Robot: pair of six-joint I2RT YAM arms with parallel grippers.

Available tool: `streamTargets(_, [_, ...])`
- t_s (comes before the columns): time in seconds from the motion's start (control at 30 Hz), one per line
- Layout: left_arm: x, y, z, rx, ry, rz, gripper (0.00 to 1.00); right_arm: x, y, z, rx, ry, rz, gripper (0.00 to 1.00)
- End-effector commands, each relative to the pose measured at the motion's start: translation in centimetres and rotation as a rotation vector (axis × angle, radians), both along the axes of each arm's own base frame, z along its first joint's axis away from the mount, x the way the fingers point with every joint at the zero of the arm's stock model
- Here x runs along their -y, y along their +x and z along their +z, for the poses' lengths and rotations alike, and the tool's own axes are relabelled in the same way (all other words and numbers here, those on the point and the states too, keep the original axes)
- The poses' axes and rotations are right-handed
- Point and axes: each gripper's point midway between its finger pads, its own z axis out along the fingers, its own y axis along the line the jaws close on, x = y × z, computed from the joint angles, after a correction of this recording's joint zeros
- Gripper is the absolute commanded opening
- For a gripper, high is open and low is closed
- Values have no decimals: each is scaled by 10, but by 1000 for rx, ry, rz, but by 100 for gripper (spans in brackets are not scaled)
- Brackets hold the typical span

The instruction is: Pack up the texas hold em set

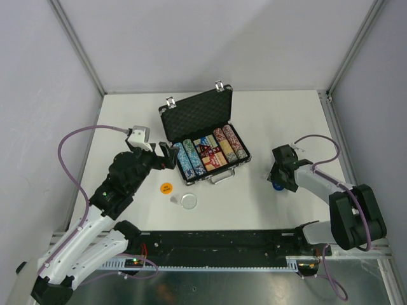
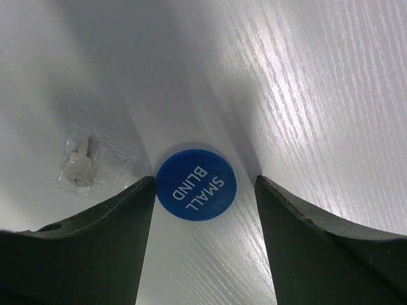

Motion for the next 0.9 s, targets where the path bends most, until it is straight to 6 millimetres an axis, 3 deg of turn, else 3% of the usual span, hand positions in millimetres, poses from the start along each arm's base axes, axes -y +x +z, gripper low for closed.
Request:
streamTargets(0.0, [-2,2,13,43,-20,12,100,-2,1,-18,-24,41,-2,68])
streamTargets(0.2, [-3,2,12,42,-18,14,100,-4,-3,-17,-36,44,20,63])
streamTargets(0.47, [-2,2,12,40,-16,10,100,-11,-12,-15,-60,59,43,76])
streamTargets(0.77, [-2,1,11,41,-19,8,100,-12,-20,-16,-85,63,24,69])
streamTargets(0.87, [-2,1,12,40,-21,7,100,-14,-23,-16,-92,50,31,72])
